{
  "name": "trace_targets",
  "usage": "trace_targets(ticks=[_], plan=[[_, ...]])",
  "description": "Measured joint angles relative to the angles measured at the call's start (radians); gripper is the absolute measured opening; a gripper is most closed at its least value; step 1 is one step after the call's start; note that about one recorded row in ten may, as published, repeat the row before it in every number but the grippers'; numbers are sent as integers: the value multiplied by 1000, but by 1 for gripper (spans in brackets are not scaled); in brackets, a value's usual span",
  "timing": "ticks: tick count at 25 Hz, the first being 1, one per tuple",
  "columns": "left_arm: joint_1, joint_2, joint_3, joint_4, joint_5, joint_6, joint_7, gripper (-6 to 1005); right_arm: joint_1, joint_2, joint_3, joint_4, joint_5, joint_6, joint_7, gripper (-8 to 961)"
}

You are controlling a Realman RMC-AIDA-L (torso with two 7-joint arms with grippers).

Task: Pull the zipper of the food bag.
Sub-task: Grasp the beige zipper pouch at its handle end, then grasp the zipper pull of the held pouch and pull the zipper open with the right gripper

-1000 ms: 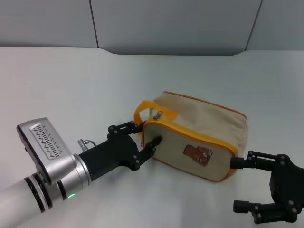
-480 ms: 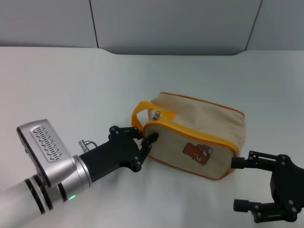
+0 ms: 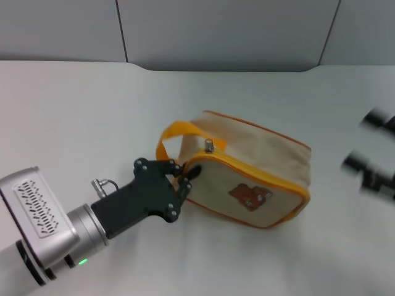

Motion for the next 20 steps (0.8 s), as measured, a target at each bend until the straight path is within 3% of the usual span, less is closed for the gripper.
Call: trace_targets(ticks=[2, 3, 6, 7, 8, 12, 17, 20], plan=[[3, 0, 0, 41, -2, 29, 12, 72, -1, 15, 54, 137, 118, 55, -240, 845], [3, 0, 0, 41, -2, 29, 12, 67, -1, 15, 54, 137, 118, 55, -240, 845], [4, 1, 0, 85, -2, 64, 13, 62, 15, 15, 60, 330, 187, 109, -586, 845], [6, 1, 2, 106, -2, 83, 13, 63, 35, 16, 54, 442, 197, 148, -845, 845], [6, 1, 5, 119, 0, 99, 13, 63, 35, 16, 54, 442, 197, 148, -845, 845], [2, 1, 21, 172, 1, 152, 28, 62, 88, 19, 44, 653, 156, 256, -1328, 845], [-11, 2, 25, 200, 1, 170, 53, 62, 138, 19, 46, 755, 143, 371, -1570, 845], [-15, 2, 25, 202, 1, 170, 51, 63, 151, 19, 49, 776, 131, 396, -1612, 845]])
